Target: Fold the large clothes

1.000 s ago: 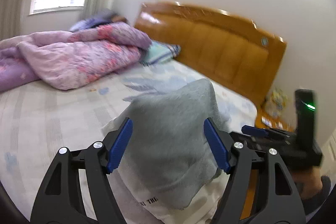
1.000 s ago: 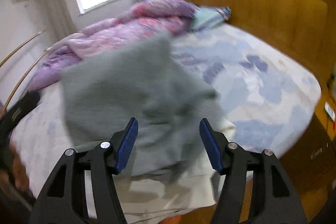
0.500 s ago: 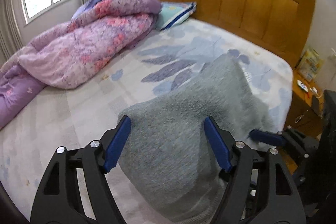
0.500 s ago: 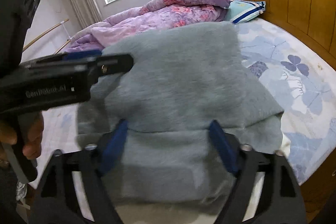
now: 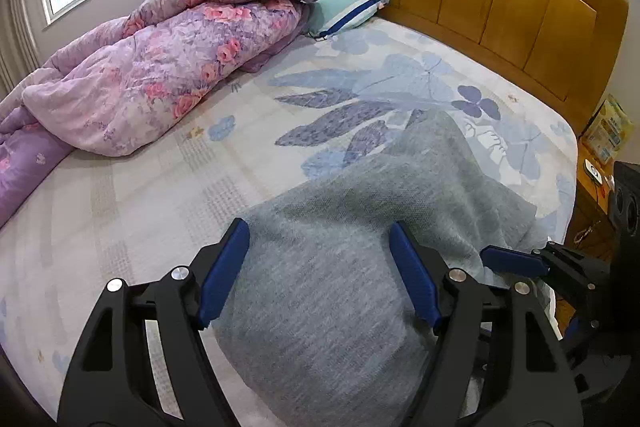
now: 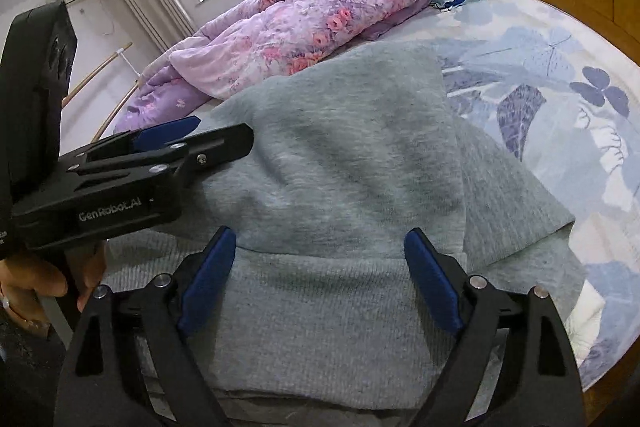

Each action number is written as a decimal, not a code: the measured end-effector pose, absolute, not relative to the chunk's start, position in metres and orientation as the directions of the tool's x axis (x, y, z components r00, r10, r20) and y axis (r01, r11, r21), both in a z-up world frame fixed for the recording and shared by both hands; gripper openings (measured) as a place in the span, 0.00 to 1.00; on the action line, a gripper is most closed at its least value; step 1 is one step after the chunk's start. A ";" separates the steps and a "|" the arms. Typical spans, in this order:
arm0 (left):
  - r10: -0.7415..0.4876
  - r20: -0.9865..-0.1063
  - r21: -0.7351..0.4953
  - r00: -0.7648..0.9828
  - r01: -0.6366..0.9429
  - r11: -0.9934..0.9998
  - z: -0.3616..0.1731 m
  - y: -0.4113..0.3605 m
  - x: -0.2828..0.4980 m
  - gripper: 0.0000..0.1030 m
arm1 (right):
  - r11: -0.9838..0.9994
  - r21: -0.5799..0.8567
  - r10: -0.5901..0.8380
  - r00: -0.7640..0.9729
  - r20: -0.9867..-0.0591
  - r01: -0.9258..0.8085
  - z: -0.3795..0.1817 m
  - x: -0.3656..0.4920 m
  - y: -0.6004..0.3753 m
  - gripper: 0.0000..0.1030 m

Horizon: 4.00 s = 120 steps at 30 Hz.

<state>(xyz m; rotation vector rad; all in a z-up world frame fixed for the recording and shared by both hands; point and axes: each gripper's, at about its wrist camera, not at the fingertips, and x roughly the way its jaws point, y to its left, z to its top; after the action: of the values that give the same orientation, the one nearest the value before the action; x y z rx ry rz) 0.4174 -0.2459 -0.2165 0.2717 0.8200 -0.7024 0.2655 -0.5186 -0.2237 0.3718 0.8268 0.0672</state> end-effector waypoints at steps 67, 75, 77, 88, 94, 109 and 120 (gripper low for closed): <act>-0.365 -0.591 -0.292 0.719 0.231 0.928 -0.186 0.141 0.129 0.95 | 0.974 -0.198 -0.220 0.677 -0.702 0.110 -0.149 0.073 -0.191 0.91; -0.267 -0.524 -0.217 0.809 0.177 0.960 -0.151 0.151 0.096 0.95 | 0.979 -0.191 -0.182 0.737 -0.651 0.073 -0.127 0.052 -0.179 0.91; -0.242 -0.504 -0.196 0.829 0.163 0.967 -0.141 0.153 0.086 0.95 | 0.982 -0.180 -0.164 0.754 -0.636 0.061 -0.120 0.045 -0.177 0.91; -0.164 -0.401 -0.114 0.901 0.128 0.985 -0.093 0.150 0.040 0.95 | 0.991 -0.133 -0.097 0.833 -0.545 0.028 -0.087 0.014 -0.179 0.91; -0.152 -0.350 -0.080 0.924 0.133 0.988 -0.078 0.144 0.022 0.95 | 0.993 -0.111 -0.083 0.855 -0.512 0.029 -0.076 0.000 -0.186 0.91; -0.121 -0.323 -0.037 0.939 0.115 0.993 -0.066 0.135 0.010 0.95 | 0.997 -0.077 -0.061 0.880 -0.471 0.027 -0.068 -0.019 -0.198 0.91; -0.121 -0.323 -0.027 0.939 0.119 0.993 -0.066 0.130 0.009 0.95 | 0.997 -0.070 -0.068 0.879 -0.472 0.039 -0.069 -0.023 -0.201 0.91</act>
<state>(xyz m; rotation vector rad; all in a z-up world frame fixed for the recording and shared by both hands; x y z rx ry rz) 0.0090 0.1304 -0.0658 -0.0072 0.3297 -0.1224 -0.0228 -0.2008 -0.0688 -0.0593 0.4939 -0.0561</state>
